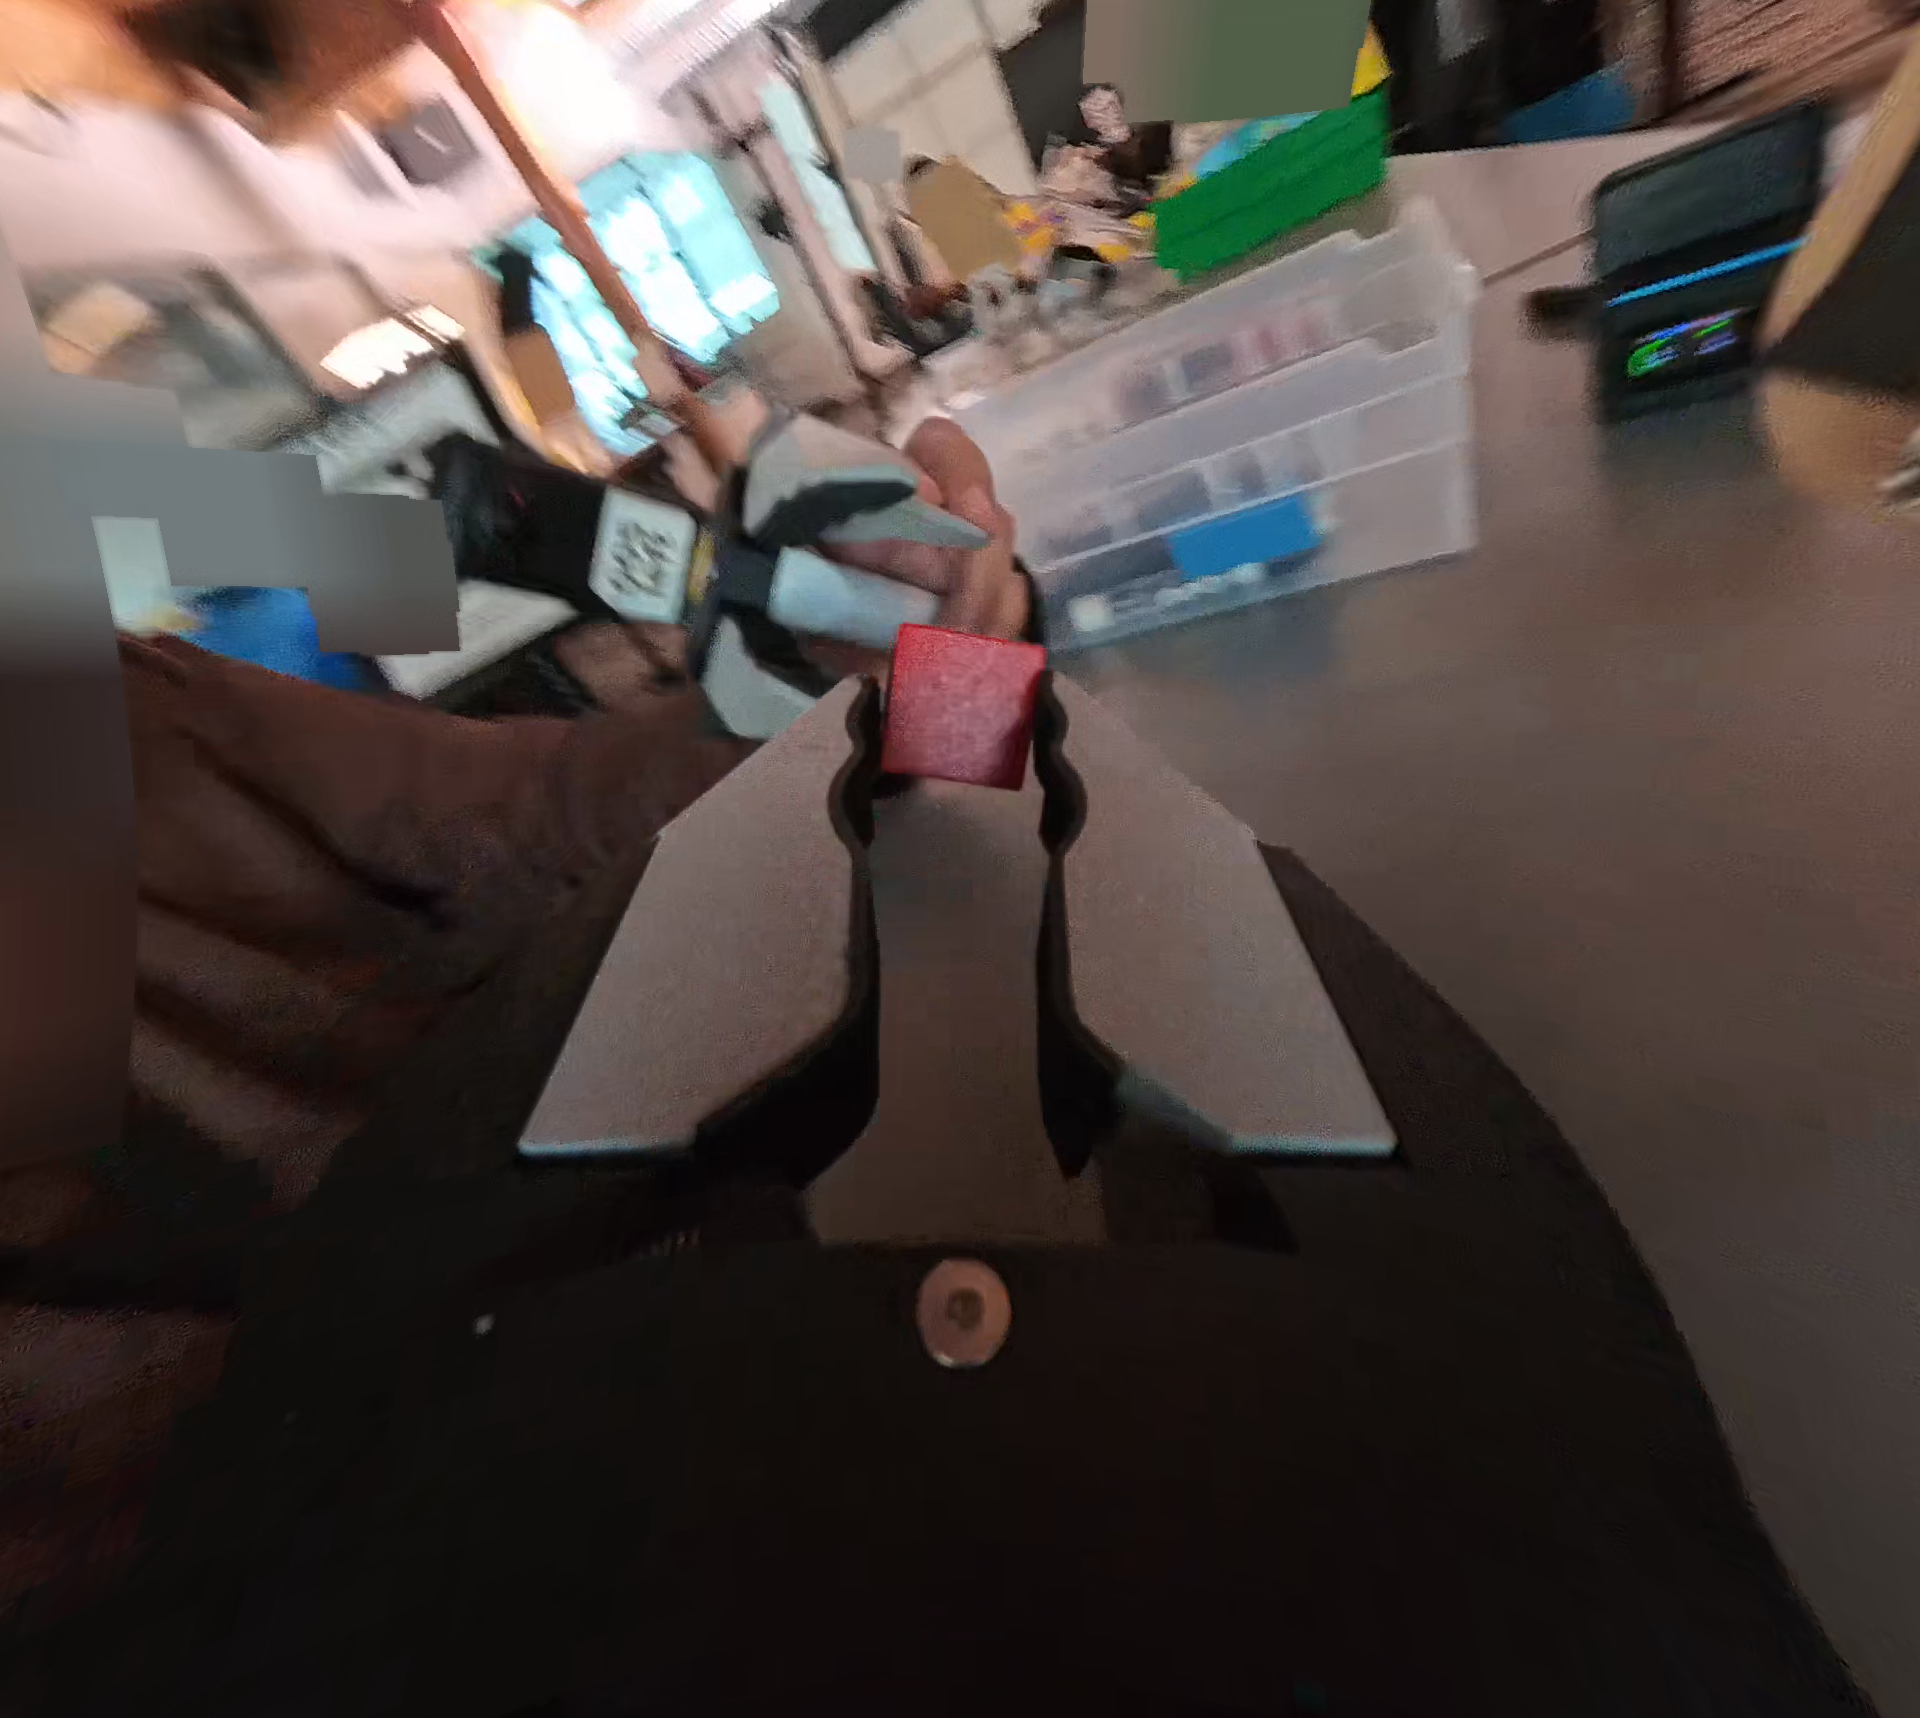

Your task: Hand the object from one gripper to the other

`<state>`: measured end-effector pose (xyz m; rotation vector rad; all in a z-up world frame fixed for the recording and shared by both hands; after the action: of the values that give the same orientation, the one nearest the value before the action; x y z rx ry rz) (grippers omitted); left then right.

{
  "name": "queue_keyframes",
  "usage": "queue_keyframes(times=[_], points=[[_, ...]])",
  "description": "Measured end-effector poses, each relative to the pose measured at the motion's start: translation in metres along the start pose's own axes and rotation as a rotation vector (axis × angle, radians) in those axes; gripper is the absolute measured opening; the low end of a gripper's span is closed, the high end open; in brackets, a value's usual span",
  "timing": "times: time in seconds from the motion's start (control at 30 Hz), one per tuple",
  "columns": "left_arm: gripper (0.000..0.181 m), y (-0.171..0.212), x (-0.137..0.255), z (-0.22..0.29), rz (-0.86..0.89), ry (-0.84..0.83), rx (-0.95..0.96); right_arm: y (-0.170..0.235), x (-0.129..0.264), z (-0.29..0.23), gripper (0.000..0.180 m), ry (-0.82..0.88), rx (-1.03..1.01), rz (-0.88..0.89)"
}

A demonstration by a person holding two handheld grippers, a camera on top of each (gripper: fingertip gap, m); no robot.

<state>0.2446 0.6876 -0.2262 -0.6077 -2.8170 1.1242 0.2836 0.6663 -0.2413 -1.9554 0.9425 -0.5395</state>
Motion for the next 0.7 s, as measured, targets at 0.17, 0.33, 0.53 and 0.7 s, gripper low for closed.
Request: queue_keyframes(times=[0.17,0.33,0.53,0.7], points=[[0.05,0.014,0.0,0.0,-0.043,0.136,0.428,-0.005,0.006,-0.002,0.026,0.196,0.26,-0.057],[0.048,0.035,0.0,0.004,-0.064,0.322,1.039,-0.011,0.015,0.001,0.025,0.478,0.622,-0.108],[0.051,0.035,-0.001,0.01,-0.001,0.407,1.232,0.009,-0.008,0.005,0.026,0.667,1.014,-0.262],[0.06,0.032,-0.006,0.021,-0.035,0.438,1.217,0.022,-0.024,0.005,0.027,0.705,1.155,-0.327]])
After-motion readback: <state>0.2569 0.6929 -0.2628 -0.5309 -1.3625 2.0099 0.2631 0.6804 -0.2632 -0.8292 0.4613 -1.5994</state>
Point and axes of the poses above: each gripper's, where its closed fingertips meet, x back along the fingers, y out of its underside, z = x × y across the jaws, the point moved 2 cm from there along x, back along the fingers, and after that the axes turned 6 degrees about -x, right-handed, at the moved point
